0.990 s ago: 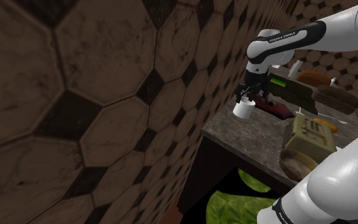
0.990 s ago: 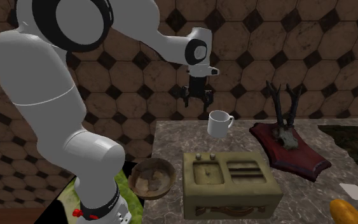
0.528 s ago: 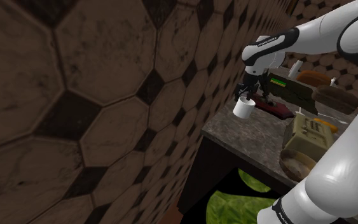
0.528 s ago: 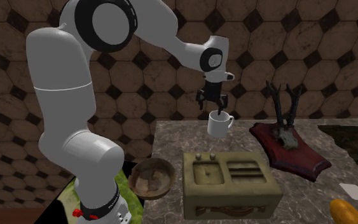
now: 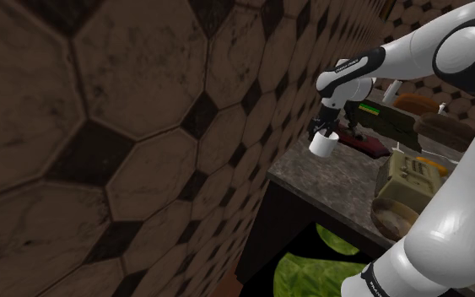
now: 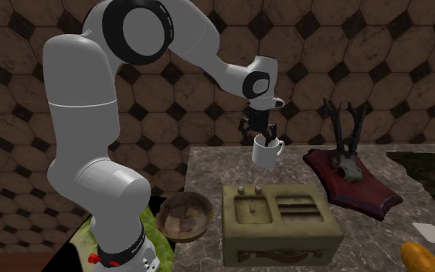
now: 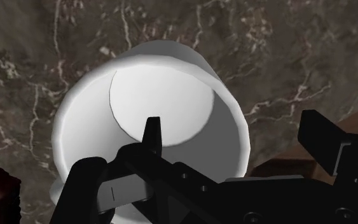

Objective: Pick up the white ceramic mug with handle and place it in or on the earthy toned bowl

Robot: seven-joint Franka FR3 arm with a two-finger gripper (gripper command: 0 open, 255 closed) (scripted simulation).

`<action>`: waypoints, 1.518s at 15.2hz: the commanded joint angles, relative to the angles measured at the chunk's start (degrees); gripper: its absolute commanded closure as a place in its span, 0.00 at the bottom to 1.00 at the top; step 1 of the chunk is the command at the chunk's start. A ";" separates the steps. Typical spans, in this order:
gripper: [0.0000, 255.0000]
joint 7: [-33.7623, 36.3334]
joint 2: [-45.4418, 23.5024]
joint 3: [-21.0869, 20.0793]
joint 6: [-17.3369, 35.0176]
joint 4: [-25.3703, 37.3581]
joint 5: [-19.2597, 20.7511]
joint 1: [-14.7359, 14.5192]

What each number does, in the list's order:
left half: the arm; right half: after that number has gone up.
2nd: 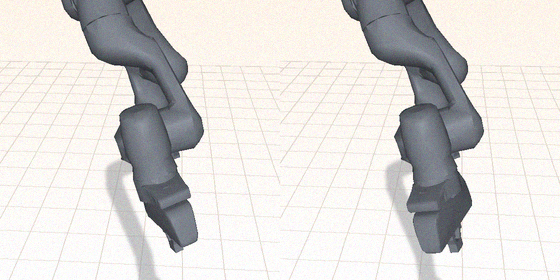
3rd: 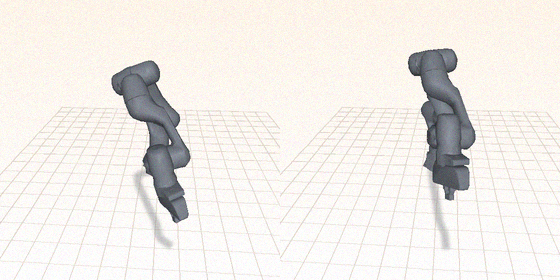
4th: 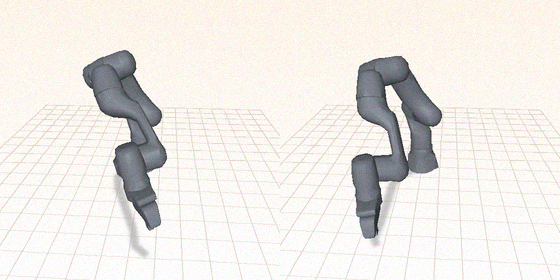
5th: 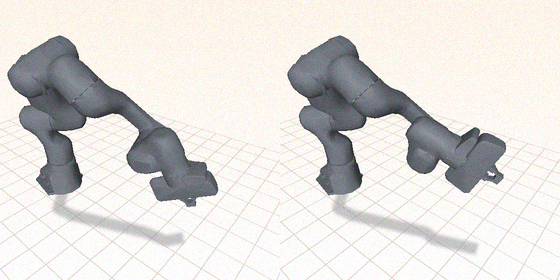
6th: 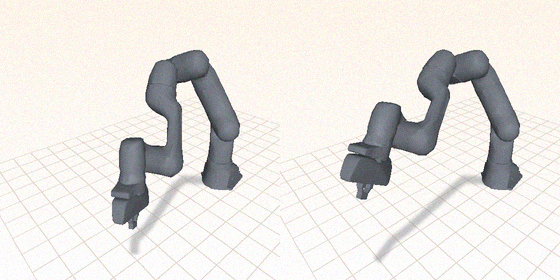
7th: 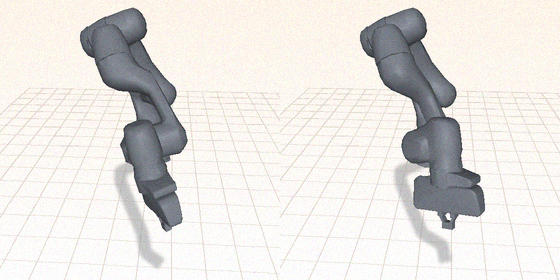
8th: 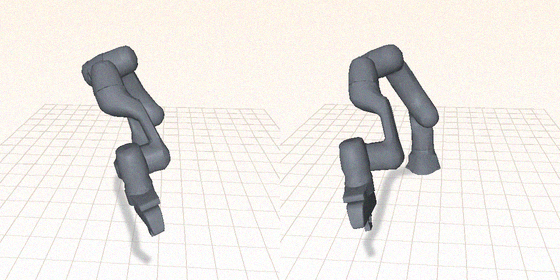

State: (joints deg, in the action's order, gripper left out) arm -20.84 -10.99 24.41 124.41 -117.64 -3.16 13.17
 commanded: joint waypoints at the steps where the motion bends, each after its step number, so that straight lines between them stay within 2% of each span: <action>1: 0.00 -0.07 -0.11 -0.01 0.32 -0.19 -0.07 0.03; 6: 0.00 -0.07 -0.11 -0.01 0.31 -0.19 -0.07 0.03; 7: 1.00 -0.07 -0.11 -0.01 0.31 -0.19 -0.07 0.03; 16: 1.00 -0.07 -0.11 -0.01 0.32 -0.19 -0.07 0.03; 23: 1.00 0.81 2.68 0.30 -4.58 2.17 1.38 -0.31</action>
State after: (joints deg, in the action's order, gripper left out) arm -20.13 -8.55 24.69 120.57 -115.98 -1.93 12.89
